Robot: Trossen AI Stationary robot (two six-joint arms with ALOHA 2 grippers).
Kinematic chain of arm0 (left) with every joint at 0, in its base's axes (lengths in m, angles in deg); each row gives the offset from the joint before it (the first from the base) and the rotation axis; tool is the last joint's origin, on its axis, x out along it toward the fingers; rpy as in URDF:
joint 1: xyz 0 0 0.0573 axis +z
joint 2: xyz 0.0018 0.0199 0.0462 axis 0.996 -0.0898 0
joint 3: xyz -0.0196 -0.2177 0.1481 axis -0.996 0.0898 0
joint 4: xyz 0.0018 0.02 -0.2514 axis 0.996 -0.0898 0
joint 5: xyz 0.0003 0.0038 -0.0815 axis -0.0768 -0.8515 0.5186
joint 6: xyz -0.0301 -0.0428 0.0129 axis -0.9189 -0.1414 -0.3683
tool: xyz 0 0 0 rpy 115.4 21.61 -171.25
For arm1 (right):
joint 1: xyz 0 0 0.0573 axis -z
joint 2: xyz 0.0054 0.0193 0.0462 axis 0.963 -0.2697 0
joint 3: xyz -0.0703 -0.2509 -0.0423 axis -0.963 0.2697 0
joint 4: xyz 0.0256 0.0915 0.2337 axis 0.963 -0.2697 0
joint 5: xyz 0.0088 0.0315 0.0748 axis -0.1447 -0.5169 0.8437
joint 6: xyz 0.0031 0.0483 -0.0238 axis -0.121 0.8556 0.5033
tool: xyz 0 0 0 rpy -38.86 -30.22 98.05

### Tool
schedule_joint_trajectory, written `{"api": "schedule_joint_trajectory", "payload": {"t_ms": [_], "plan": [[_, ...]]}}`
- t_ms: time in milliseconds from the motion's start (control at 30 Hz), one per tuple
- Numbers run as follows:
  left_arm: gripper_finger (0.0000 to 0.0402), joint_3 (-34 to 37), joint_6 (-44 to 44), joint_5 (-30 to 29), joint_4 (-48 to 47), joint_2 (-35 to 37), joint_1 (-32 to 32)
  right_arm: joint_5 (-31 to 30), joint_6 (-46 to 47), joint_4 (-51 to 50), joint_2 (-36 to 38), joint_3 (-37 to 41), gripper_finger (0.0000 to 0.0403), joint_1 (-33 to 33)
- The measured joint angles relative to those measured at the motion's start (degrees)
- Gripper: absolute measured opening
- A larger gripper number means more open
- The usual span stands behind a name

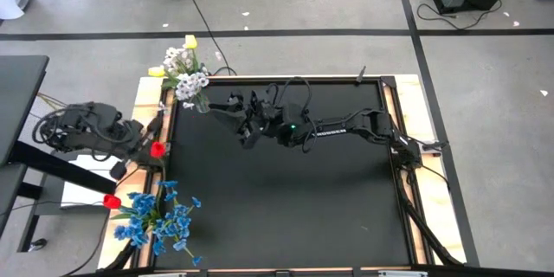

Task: Sort flowers into vase by color
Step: Put the red flower into the yellow vase

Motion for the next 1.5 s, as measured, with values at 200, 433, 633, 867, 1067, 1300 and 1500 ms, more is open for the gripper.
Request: {"api": "schedule_joint_trajectory", "payload": {"t_ms": [200,433,633,867,1067,1300,1500], "plan": [[0.0001,5.57,-1.18,6.3,4.66,3.87,-0.02,-1.79,0.44,-2.36,0.0,0.0,0.013,-0.11],[0.0003,10.81,-1.0,12.1,16.53,7.26,0.01,-6.32,0.53,-3.26,0.0,0.0,0.013,-0.73],[0.0005,14.67,-0.86,17.75,18.91,8.11,0.02,-7.69,3.03,-4.4,0.0,0.02,0.013,-0.74],[0.0007,18.26,-0.99,25.09,25.58,8.16,0.02,-10.71,2.93,-6.04,0.02,0.02,0.013,-1.7],[0.0008,18.66,0.45,26.41,26.82,8.17,0.02,-13.24,2.83,-7.71,0.02,0.04,0.013,-2.32],[0.0008,18.66,2.37,26.72,26.19,8.16,0.0,-15.01,2.39,-7.94,0.01,0.04,0.013,-2.84],[0.0008,18.66,3.28,28.14,25.93,8.16,0.01,-15.06,2.34,-7.92,0.02,0.04,0.013,-2.82]]}}
